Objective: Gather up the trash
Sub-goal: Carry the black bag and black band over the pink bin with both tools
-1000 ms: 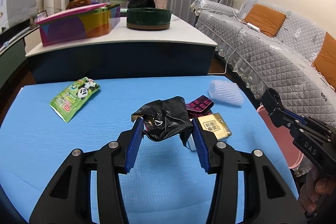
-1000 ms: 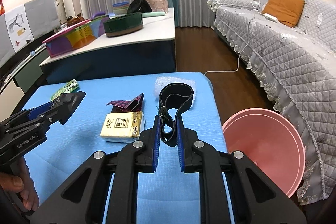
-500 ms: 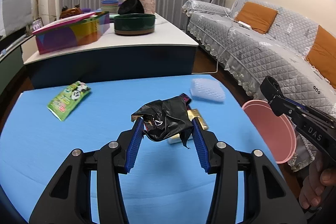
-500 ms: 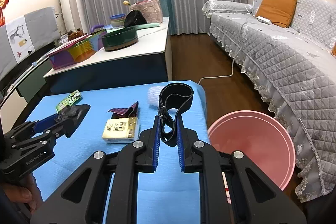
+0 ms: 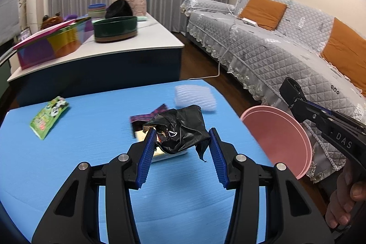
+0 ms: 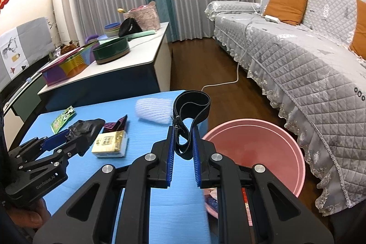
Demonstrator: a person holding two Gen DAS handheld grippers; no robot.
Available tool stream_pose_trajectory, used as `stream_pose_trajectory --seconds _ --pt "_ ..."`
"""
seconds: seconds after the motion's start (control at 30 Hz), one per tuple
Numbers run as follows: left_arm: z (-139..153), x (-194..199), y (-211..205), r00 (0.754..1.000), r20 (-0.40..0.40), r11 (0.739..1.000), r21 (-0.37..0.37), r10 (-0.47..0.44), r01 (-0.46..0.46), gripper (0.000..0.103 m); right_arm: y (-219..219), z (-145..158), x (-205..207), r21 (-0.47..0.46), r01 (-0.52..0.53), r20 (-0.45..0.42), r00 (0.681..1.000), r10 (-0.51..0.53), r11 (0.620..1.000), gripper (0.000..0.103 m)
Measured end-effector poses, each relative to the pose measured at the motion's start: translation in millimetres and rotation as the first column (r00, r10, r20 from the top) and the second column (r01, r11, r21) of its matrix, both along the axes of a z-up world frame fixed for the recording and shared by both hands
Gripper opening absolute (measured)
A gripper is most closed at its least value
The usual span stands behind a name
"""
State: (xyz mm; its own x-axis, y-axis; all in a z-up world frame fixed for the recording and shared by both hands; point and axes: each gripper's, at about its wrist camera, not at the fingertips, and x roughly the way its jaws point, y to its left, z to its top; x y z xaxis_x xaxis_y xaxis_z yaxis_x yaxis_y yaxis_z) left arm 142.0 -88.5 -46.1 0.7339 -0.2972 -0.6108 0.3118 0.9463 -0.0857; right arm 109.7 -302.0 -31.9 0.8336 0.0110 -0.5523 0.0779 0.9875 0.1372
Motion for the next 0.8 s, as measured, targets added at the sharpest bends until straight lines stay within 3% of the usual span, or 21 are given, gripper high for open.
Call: stream_pose_trajectory --seconds 0.8 --pt "-9.3 -5.3 -101.8 0.985 0.004 0.985 0.007 -0.172 0.172 0.046 -88.6 -7.3 -21.6 0.054 0.159 -0.015 0.987 -0.158 0.986 0.015"
